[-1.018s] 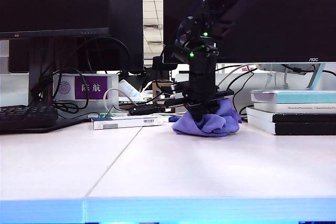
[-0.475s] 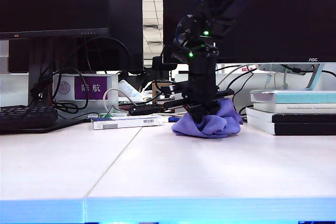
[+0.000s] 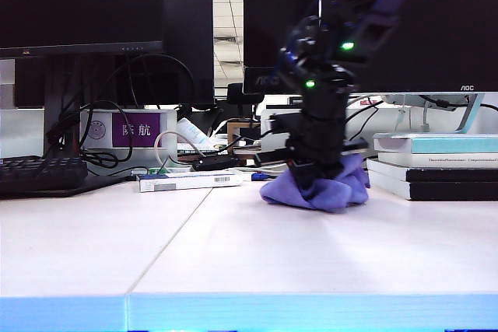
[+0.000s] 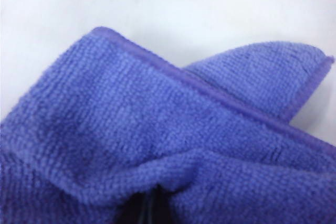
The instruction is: Wipe the table from front to back using the rag.
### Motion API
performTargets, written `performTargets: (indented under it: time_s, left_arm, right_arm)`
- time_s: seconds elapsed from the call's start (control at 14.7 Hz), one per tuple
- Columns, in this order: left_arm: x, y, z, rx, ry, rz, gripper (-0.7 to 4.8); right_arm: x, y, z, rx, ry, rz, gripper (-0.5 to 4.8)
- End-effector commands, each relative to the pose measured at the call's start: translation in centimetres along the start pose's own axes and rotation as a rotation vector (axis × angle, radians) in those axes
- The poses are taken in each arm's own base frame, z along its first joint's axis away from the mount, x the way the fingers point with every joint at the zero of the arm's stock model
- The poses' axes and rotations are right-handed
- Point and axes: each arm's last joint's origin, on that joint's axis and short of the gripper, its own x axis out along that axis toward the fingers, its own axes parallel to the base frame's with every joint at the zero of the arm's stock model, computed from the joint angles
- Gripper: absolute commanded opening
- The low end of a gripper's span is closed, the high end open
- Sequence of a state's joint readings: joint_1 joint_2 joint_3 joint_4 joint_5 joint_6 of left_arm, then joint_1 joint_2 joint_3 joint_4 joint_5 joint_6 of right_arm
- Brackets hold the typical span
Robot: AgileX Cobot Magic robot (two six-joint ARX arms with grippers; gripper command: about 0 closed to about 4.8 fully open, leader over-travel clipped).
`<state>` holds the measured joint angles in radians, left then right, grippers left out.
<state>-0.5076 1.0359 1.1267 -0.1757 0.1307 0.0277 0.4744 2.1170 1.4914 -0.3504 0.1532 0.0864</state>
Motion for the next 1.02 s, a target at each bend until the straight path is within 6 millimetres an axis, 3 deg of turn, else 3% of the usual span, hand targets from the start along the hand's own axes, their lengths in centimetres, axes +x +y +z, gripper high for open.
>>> performTargets:
  time_s: [0.07,0.2,0.48,0.81,0.88,1.02]
  left_arm:
    - [-0.1,-0.1,0.3,-0.008,-0.013,-0.007,-0.05]
    - [-0.1,-0.1,0.0,-0.012,0.01,-0.01,-0.05]
    - [-0.2,-0.1,-0.1,-0.013,0.024,-0.011,-0.05]
    - [-0.2,-0.1,0.0,-0.013,0.022,-0.015,-0.05]
    - [-0.2,-0.1,0.0,-0.012,0.022,-0.014,-0.05]
    - [-0.2,-0.1,0.0,-0.013,0.022,-0.014,-0.05]
  right_arm:
    - [0.6,0.0,-7.4,0.017,0.281,0.057,-0.06]
    - [-1.6,0.9,-9.7,0.009,0.251,0.076,-0.06]
    - [-4.9,2.9,-12.2,-0.016,0.221,0.109,-0.06]
    - [-6.8,3.9,-15.5,-0.044,0.261,0.125,-0.06]
    - [-11.3,3.8,-18.5,-0.056,0.247,0.134,-0.06]
    - [-12.3,3.8,-18.6,-0.066,0.24,0.142,-0.06]
